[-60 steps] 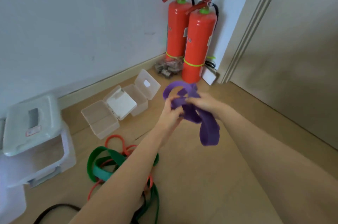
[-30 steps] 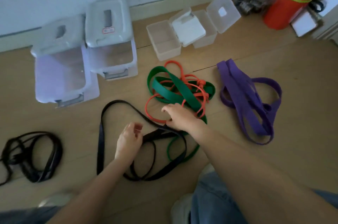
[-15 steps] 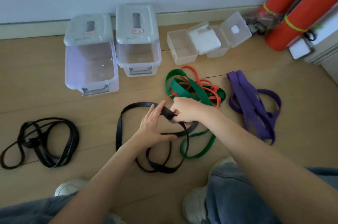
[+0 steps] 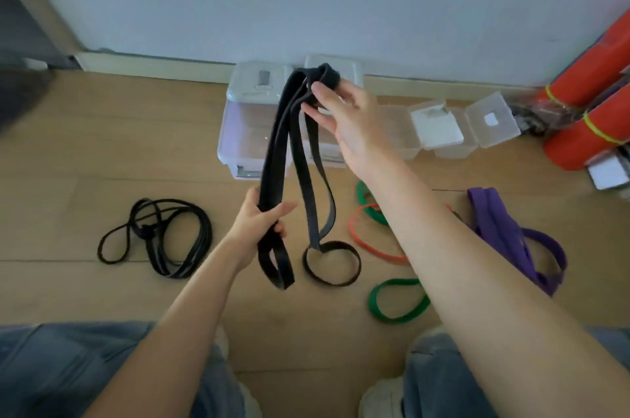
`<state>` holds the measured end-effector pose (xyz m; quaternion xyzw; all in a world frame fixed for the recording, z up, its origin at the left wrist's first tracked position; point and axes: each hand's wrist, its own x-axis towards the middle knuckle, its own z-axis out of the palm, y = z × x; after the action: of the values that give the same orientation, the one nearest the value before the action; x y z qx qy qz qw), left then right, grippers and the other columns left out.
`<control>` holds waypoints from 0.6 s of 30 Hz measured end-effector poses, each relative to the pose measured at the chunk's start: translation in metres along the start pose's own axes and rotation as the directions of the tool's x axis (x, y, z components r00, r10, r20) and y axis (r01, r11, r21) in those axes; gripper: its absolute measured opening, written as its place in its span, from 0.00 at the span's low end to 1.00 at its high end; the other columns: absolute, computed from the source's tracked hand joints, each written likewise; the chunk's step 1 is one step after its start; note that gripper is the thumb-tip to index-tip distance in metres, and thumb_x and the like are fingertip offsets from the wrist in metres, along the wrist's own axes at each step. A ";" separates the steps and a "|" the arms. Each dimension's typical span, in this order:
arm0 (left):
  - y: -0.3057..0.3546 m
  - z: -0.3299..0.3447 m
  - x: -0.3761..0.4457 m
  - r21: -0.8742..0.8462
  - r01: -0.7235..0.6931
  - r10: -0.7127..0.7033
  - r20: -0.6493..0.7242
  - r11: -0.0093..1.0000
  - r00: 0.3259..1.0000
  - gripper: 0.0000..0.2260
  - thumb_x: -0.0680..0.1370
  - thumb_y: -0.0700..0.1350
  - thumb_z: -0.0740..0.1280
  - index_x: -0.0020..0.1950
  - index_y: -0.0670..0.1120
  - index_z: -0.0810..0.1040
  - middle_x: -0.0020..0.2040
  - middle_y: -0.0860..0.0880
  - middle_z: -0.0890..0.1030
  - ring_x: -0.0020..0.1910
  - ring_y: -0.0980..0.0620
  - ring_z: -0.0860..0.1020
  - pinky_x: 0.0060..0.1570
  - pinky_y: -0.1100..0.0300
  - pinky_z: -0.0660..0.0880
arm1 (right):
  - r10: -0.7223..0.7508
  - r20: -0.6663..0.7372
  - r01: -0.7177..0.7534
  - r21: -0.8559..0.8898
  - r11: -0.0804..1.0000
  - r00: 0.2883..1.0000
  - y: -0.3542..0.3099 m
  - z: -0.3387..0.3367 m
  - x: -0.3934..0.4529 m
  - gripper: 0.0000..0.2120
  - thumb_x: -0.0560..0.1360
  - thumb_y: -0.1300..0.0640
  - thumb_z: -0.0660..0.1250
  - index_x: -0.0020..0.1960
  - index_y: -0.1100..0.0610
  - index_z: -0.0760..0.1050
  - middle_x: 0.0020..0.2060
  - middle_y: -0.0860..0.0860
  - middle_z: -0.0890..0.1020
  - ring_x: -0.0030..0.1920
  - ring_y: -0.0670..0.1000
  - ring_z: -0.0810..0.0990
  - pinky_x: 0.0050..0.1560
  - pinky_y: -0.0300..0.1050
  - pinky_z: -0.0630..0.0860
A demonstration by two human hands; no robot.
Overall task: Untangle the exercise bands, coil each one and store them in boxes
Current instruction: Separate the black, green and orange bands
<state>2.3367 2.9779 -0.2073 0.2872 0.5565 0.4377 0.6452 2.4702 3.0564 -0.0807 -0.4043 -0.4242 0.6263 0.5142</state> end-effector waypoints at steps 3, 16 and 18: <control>0.005 -0.043 0.006 0.038 0.007 0.002 -0.241 0.999 0.970 0.20 0.72 0.43 0.72 0.59 0.47 0.66 0.36 0.48 0.73 0.23 0.55 0.72 0.26 0.60 0.74 | 0.062 0.057 -0.066 0.078 0.995 0.996 0.030 0.043 0.011 0.11 0.77 0.68 0.61 0.58 0.71 0.73 0.49 0.63 0.79 0.53 0.57 0.80 0.59 0.48 0.76; -0.100 -0.089 0.048 0.723 0.183 0.008 -0.252 0.666 0.968 0.21 0.75 0.43 0.67 0.68 0.45 0.69 0.63 0.43 0.72 0.61 0.45 0.72 0.59 0.56 0.71 | 0.563 -0.241 -0.283 -0.959 -0.012 0.791 0.203 -0.098 -0.017 0.17 0.77 0.53 0.62 0.63 0.61 0.71 0.58 0.58 0.77 0.59 0.59 0.75 0.52 0.45 0.71; -0.106 -0.091 0.050 0.714 0.194 0.207 -0.433 0.673 0.877 0.19 0.76 0.46 0.66 0.66 0.45 0.71 0.61 0.44 0.71 0.61 0.44 0.70 0.60 0.50 0.70 | 0.549 -0.124 -0.182 -0.982 0.052 0.826 0.219 -0.094 0.003 0.28 0.76 0.45 0.63 0.71 0.56 0.62 0.66 0.57 0.71 0.63 0.58 0.72 0.58 0.48 0.71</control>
<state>2.2739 2.9632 -0.3414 0.4075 0.8257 0.2339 0.3121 2.4923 3.0458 -0.3180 -0.6348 -0.6715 0.3647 -0.1146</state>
